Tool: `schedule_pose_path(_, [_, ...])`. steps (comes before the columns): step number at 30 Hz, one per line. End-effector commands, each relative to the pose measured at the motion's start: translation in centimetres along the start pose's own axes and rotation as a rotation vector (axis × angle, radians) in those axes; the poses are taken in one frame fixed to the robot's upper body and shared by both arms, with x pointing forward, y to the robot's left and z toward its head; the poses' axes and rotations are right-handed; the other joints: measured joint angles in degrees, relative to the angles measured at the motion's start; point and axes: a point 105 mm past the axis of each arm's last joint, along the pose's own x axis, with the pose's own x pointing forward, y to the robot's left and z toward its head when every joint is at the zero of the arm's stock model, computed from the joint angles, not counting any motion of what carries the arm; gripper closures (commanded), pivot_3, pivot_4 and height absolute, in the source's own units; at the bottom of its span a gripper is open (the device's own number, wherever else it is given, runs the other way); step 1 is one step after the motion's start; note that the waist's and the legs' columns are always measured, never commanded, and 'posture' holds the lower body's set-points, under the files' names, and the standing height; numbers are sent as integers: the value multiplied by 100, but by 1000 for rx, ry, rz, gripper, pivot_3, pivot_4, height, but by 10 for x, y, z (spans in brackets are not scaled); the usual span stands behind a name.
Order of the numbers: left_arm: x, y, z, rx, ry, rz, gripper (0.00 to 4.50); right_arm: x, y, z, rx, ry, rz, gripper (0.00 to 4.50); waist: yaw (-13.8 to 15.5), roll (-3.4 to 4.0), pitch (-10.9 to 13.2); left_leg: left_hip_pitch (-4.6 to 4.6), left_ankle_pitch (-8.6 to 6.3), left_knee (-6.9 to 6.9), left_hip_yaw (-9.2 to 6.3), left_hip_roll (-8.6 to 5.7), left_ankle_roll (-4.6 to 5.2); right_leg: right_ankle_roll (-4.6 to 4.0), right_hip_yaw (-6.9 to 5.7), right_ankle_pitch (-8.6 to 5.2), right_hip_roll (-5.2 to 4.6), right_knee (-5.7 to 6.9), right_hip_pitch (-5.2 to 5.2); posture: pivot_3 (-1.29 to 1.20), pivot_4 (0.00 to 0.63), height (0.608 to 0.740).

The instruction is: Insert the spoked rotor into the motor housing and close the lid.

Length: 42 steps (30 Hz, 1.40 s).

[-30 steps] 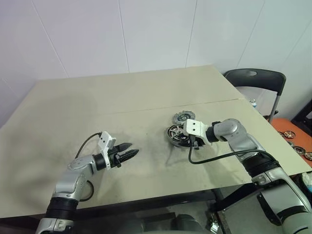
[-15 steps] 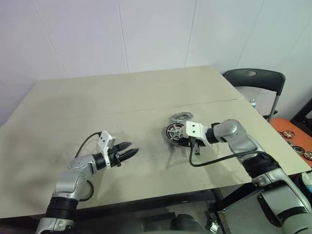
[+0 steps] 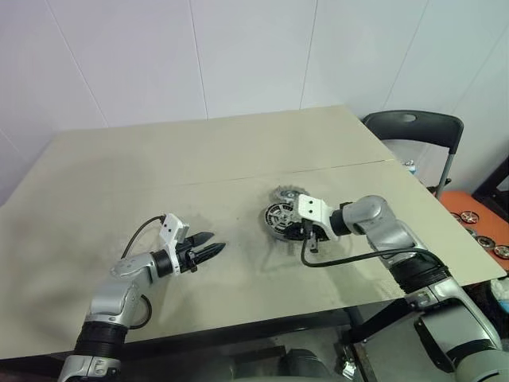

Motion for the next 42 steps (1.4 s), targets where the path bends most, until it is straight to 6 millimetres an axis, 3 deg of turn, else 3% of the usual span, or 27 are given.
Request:
schedule_pose_path(1, [0,2,12,42,-31,3,1748,-11,9,35,19,-109,31,4439,8,0,0,-1,3,1,0,-1,-6,0,0,0,-1,-1,0,0,0,740])
schedule_pose_path(10, [-3,2,11,40,-33,15,1748,9,28,43,197,-145,24,4439,7,-3,0,1,-10,4,-1,-3,18,0,-1,0,-4,1,4,0,0,740])
schedule_pose_path(19, [-5,5,10,38,-31,26,1748,6,14,55,302,-177,-138,4439,3,-3,0,1,-10,5,0,-4,17,0,-1,0,-3,2,4,0,0,740])
schedule_pose_path(26, [-7,7,9,36,-31,36,1748,12,2,60,512,-121,-288,4439,6,-3,0,1,-6,4,1,-4,11,-1,1,1,-3,9,-1,0,0,740])
schedule_pose_path(32, [-9,8,10,39,-31,45,1748,17,9,72,742,-83,-223,4439,-10,-2,-1,-1,1,0,1,-4,-2,-1,1,1,-2,10,-7,0,0,740])
schedule_pose_path(42, [-13,12,10,42,-34,64,1748,35,14,78,855,-80,-167,4439,-50,-1,-1,1,2,-4,3,-4,-3,-1,1,1,-2,12,-9,0,0,740])
